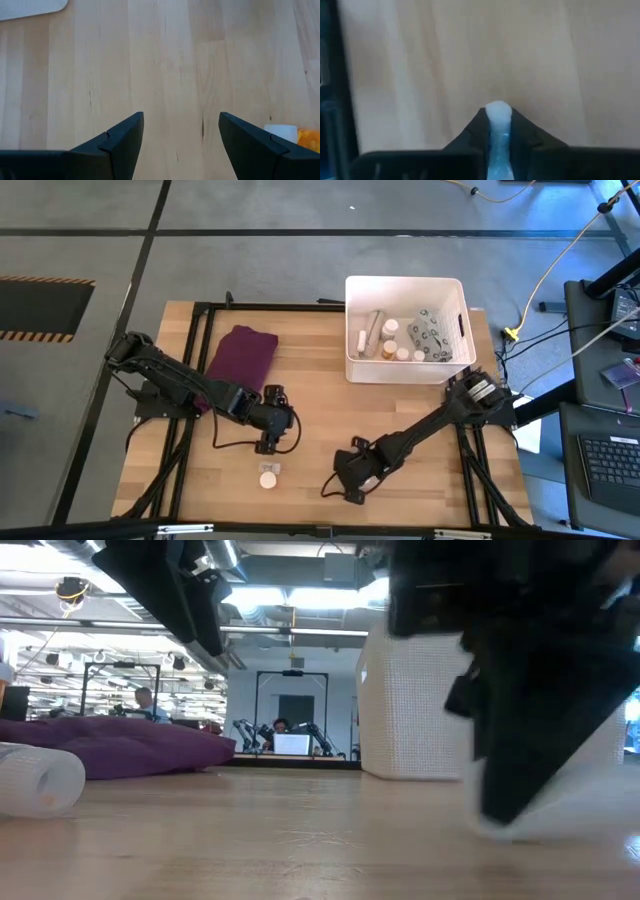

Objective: Pick & place medical supplies in basket/bin
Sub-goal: Put the white rolled gauze into the white bin

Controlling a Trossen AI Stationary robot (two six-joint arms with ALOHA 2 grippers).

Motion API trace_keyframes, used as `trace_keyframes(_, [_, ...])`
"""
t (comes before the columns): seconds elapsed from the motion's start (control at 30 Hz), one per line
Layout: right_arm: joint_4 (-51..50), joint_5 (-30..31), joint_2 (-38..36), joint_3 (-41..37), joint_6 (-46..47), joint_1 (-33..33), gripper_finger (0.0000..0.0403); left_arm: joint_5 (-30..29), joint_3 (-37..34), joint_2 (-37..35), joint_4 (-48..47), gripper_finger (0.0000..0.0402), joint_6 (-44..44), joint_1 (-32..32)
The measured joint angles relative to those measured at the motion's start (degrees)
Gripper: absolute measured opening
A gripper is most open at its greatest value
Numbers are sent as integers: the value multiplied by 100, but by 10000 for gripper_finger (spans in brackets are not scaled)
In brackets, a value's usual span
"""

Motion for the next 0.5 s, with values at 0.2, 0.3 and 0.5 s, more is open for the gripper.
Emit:
trace_keyframes(0.2, [-91,546,-1271,45,-646,-150,48,26,0,0,-208,251,-120,0])
trace_keyframes(0.3, [-309,1182,-1952,19,-1010,-336,46,19,0,0,-198,251,-120,0])
trace_keyframes(0.5, [-659,3270,-3313,40,-1609,-963,46,17,0,0,-178,251,-164,0])
